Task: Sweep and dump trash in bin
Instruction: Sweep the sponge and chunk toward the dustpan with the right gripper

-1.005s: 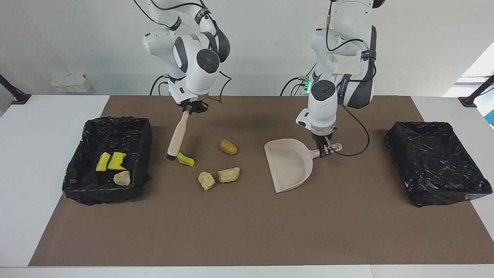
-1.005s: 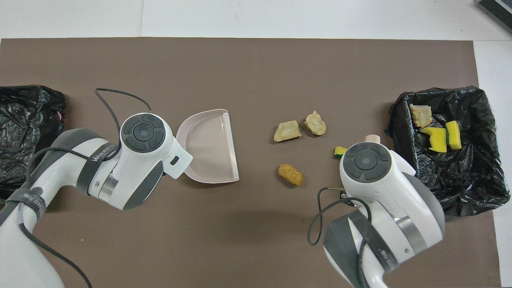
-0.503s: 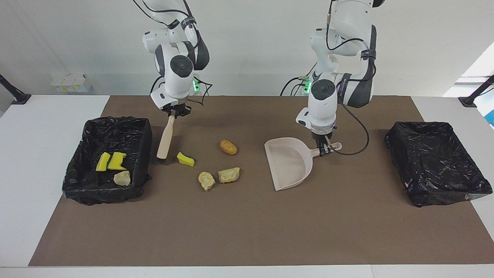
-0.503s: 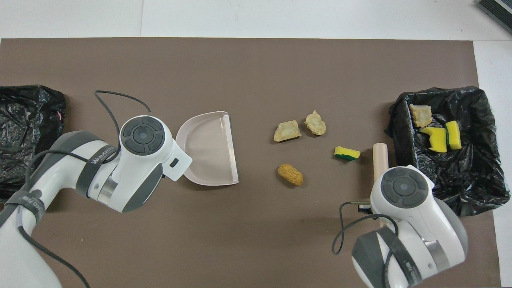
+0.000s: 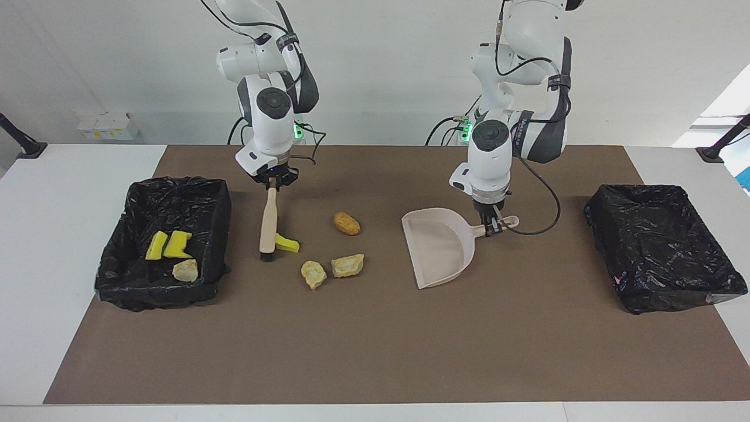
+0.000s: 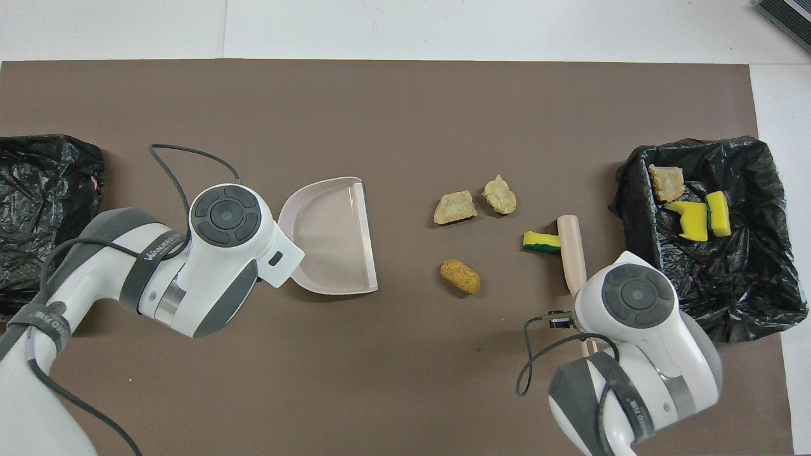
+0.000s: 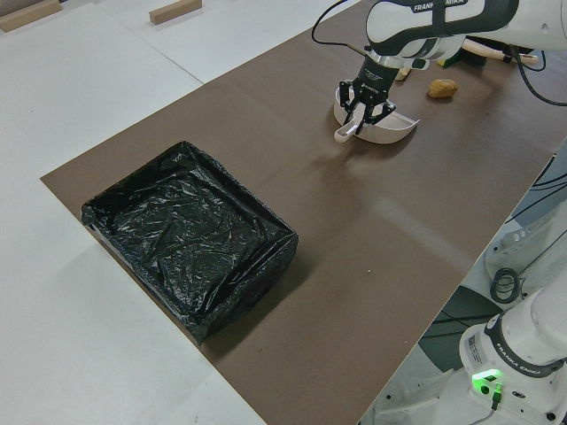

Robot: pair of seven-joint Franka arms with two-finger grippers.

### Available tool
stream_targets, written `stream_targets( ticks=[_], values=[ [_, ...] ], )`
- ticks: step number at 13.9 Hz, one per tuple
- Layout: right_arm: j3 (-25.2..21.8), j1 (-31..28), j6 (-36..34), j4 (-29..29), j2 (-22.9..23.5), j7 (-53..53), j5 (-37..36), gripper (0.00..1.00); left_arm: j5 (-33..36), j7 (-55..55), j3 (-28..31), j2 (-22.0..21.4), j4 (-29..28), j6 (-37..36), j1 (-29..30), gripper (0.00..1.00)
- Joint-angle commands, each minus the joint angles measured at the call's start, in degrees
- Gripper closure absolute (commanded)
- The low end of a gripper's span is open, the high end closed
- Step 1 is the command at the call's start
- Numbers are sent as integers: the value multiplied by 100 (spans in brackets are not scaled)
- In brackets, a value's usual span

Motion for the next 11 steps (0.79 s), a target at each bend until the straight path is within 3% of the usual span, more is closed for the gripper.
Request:
stream_targets(
  ticks=[1, 8, 11],
  values=[
    [64, 213, -102, 571, 512, -167, 415, 100, 94, -49, 53, -190, -269, 108, -81, 100],
    [152, 1258, -384, 1590, 1260, -158, 1390, 100, 94, -136, 53, -189, -278, 187, -72, 100],
    [187, 1813, -279, 2363, 1874, -45, 2102, 100, 94, -172, 53, -181, -278, 187, -72, 100]
  ],
)
